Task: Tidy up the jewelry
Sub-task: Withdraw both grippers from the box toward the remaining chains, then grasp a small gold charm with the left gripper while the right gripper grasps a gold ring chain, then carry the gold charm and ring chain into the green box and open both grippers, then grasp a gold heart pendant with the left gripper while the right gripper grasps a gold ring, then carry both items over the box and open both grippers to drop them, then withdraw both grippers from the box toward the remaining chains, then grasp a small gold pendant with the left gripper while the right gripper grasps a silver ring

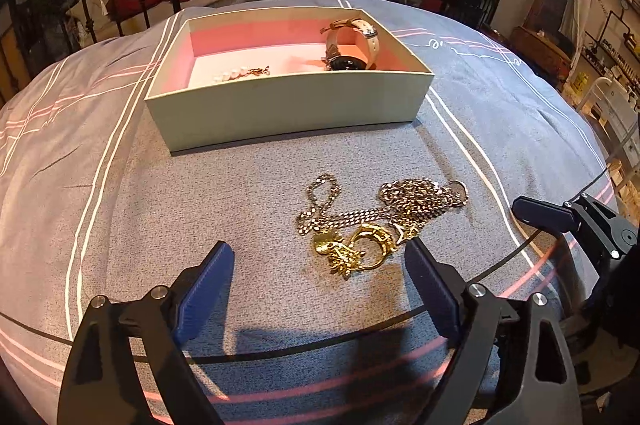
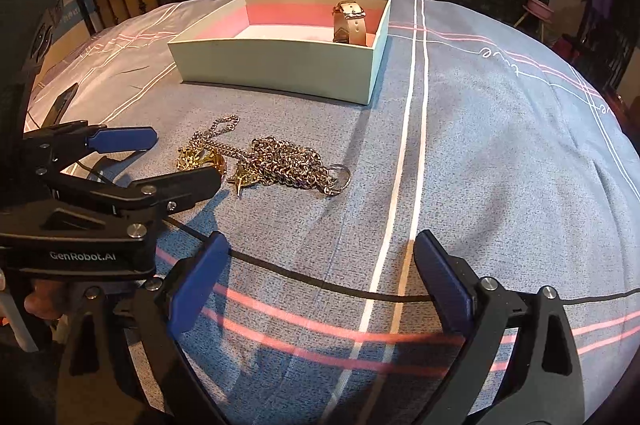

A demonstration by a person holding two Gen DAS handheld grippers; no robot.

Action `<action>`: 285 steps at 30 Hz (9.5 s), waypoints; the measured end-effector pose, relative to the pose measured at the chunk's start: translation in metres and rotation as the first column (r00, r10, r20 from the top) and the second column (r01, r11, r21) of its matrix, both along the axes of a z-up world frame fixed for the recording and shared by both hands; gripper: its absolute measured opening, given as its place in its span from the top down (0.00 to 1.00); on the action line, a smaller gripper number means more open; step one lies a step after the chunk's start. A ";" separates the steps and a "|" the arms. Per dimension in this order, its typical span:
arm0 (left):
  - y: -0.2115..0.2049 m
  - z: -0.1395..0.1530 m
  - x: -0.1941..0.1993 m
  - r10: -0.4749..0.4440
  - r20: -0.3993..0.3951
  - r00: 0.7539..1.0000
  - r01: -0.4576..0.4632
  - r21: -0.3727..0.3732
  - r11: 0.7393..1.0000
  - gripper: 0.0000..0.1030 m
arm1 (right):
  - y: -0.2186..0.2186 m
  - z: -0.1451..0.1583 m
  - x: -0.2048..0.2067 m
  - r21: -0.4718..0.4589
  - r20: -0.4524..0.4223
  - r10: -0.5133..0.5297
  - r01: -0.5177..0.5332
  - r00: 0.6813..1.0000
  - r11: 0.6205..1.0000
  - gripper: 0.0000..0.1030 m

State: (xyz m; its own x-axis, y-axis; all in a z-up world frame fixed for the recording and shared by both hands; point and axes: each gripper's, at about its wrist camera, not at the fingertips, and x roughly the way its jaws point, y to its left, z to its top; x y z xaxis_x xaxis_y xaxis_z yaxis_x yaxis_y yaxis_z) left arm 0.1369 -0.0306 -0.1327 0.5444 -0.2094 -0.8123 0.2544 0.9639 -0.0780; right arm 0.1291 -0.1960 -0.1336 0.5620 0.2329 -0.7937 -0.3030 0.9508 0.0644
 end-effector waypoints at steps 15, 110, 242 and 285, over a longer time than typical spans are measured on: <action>0.007 0.008 -0.014 -0.065 0.030 0.997 0.067 -0.070 0.995 0.83 | 0.020 0.005 0.007 0.008 -0.008 0.053 -0.053 0.999 0.999 0.10; 0.025 0.111 0.165 0.114 0.081 0.990 -0.109 -0.072 0.991 0.83 | 0.049 0.111 0.179 -0.026 0.176 0.100 -0.097 0.979 0.995 0.75; 0.048 0.047 0.071 0.162 0.002 0.987 -0.161 -0.112 0.981 0.15 | -0.009 0.050 0.083 0.133 0.035 -0.011 0.006 0.999 0.991 0.10; -0.041 0.002 -0.009 -0.115 -0.042 0.992 0.115 -0.014 0.993 0.32 | -0.036 0.005 0.012 0.064 -0.007 0.187 -0.186 0.982 0.980 0.78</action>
State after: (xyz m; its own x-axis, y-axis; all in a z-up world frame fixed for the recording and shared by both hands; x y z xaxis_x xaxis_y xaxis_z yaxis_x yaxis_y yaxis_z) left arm 0.1279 -0.0718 -0.1306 0.4813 -0.2777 -0.8314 0.3597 0.9275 -0.1016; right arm 0.1416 -0.2315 -0.1282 0.4942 0.3821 -0.7808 -0.4733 0.8717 0.1270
